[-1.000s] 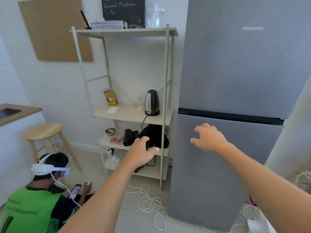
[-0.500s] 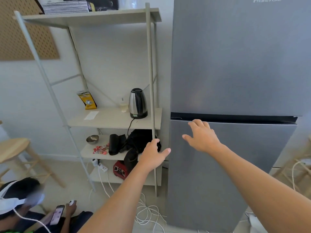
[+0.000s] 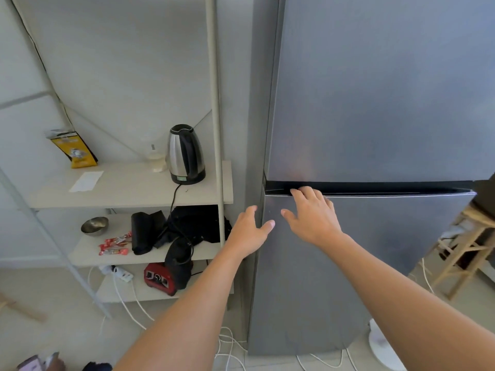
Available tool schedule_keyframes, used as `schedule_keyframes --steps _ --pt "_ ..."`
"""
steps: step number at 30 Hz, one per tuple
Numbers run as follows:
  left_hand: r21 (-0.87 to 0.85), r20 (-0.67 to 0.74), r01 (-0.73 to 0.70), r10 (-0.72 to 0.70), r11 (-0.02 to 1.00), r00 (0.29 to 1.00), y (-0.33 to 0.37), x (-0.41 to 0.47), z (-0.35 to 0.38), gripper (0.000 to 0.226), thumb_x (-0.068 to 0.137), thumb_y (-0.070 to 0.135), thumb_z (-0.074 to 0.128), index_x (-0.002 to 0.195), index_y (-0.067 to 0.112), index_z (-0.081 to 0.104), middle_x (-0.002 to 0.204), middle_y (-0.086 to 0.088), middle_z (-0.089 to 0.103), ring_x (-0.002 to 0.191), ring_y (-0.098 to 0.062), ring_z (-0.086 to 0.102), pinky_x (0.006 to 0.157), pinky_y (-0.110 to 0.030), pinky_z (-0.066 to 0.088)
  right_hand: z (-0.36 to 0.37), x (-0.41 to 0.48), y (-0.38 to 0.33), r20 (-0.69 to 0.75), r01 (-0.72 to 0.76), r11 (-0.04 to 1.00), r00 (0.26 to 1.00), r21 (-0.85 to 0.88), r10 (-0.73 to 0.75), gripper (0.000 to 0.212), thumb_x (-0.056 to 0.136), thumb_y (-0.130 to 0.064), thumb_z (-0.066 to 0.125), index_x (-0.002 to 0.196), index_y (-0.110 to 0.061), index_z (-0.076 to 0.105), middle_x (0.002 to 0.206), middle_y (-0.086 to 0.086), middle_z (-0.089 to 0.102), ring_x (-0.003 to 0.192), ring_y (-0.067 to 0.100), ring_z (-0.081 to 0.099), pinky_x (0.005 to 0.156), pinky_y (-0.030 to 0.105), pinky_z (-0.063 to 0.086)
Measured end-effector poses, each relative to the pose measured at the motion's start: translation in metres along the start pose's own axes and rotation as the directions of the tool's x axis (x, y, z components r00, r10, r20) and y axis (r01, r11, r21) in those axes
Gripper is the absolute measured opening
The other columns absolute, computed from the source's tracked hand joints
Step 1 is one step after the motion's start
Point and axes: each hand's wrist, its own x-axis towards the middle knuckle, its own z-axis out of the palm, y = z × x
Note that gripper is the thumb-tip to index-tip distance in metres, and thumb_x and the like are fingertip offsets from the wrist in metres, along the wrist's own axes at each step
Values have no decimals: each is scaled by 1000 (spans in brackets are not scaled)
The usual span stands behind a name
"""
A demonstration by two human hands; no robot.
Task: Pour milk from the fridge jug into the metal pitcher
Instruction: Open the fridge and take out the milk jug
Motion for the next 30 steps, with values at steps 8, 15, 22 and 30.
schedule_keyframes --steps 8,15,22,30 --pt "-15 -35 14 -14 1000 999 -1 27 12 48 99 43 53 139 18 43 129 -1 57 114 -19 57 94 -36 49 9 11 4 -65 1 1000 998 -7 -1 49 97 -44 50 137 -17 50 132 2 52 125 26 45 113 43 26" --pt "-119 18 52 -50 992 999 -17 29 23 43 96 39 60 135 26 47 125 9 59 111 -16 60 97 -36 51 12 13 1 -119 -27 999 992 21 29 39 97 -41 51 127 -16 56 122 3 55 117 27 48 109 44 30" --pt "-215 47 57 -48 975 998 -29 35 33 55 93 42 66 139 27 39 128 10 57 115 -13 54 94 -31 42 20 15 -13 -173 -108 994 979 32 111 37 96 -47 51 122 -21 56 114 6 53 111 28 47 112 49 28" --pt "-251 36 9 -1 968 999 -33 37 34 45 95 33 67 131 21 43 109 11 60 104 -10 57 82 -24 38 25 18 -18 -194 -159 987 968 10 158 37 96 -43 54 119 -14 54 115 9 53 112 30 47 114 50 26"
